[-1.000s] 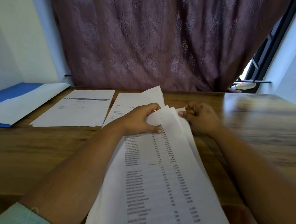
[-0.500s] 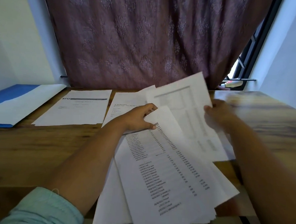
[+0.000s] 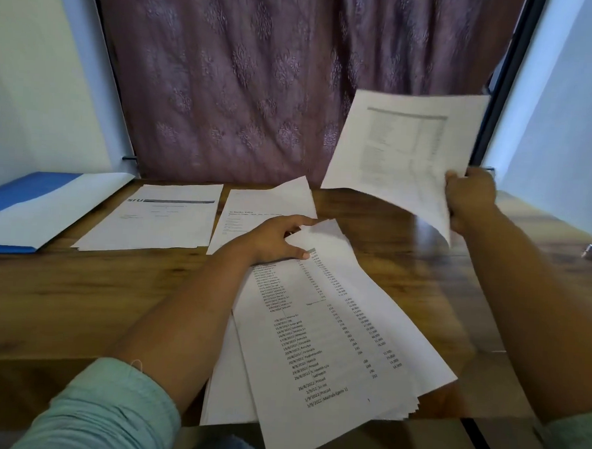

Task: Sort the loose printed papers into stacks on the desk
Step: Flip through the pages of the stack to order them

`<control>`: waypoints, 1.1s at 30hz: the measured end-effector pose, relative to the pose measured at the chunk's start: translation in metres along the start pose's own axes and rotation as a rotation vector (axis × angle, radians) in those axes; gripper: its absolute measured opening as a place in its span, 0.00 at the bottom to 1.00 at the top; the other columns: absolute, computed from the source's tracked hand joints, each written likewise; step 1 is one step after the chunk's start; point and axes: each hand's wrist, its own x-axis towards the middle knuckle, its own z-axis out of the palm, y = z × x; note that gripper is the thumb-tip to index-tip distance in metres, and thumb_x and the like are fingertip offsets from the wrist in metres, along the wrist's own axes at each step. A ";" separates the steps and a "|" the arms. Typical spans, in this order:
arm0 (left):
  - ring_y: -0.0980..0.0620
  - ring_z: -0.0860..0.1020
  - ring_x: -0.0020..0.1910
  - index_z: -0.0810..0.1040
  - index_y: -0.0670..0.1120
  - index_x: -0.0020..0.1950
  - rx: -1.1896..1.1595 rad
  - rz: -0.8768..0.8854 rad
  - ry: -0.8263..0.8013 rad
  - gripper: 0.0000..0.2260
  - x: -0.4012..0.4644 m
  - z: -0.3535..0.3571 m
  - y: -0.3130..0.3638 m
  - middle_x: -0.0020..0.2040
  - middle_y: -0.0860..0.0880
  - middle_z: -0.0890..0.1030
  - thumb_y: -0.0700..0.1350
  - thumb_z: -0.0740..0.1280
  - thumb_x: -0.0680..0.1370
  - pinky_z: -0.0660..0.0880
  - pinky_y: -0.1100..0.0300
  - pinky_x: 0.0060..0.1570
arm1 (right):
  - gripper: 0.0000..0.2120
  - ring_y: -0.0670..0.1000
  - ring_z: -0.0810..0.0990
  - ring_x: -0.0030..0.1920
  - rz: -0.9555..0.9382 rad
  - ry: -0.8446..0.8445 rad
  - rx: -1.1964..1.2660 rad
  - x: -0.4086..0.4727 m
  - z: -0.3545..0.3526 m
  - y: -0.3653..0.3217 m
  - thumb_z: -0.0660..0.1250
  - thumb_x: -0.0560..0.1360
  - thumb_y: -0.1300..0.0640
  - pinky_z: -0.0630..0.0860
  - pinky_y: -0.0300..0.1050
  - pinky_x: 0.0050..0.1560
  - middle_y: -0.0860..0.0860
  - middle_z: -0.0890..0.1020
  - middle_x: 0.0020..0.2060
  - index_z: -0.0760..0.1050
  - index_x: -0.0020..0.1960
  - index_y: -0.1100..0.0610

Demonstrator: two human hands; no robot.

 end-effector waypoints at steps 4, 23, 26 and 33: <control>0.53 0.76 0.62 0.70 0.59 0.66 0.007 -0.020 0.040 0.28 0.001 0.000 -0.005 0.64 0.53 0.77 0.52 0.78 0.70 0.75 0.52 0.63 | 0.15 0.59 0.77 0.57 -0.147 -0.285 -0.417 -0.041 0.018 0.011 0.61 0.80 0.56 0.70 0.45 0.51 0.60 0.79 0.59 0.75 0.63 0.62; 0.53 0.83 0.52 0.80 0.52 0.61 0.133 -0.127 -0.311 0.16 0.007 -0.041 -0.008 0.56 0.56 0.83 0.46 0.75 0.73 0.79 0.56 0.54 | 0.21 0.51 0.82 0.37 -0.088 -1.057 -0.818 -0.079 0.030 0.015 0.64 0.77 0.40 0.78 0.44 0.43 0.52 0.84 0.36 0.80 0.43 0.58; 0.54 0.84 0.50 0.83 0.50 0.58 0.100 -0.116 -0.290 0.13 0.007 -0.039 -0.006 0.53 0.54 0.85 0.42 0.75 0.74 0.80 0.61 0.49 | 0.12 0.54 0.79 0.51 -0.286 -0.728 -0.748 -0.044 0.049 0.025 0.65 0.78 0.44 0.74 0.48 0.55 0.51 0.80 0.47 0.77 0.46 0.52; 0.51 0.83 0.50 0.86 0.48 0.51 0.135 -0.031 -0.259 0.07 0.010 -0.036 -0.014 0.50 0.53 0.85 0.43 0.74 0.74 0.79 0.54 0.57 | 0.10 0.47 0.76 0.50 -0.157 -0.782 -0.600 -0.046 0.076 0.047 0.70 0.75 0.45 0.71 0.42 0.52 0.44 0.80 0.48 0.81 0.50 0.50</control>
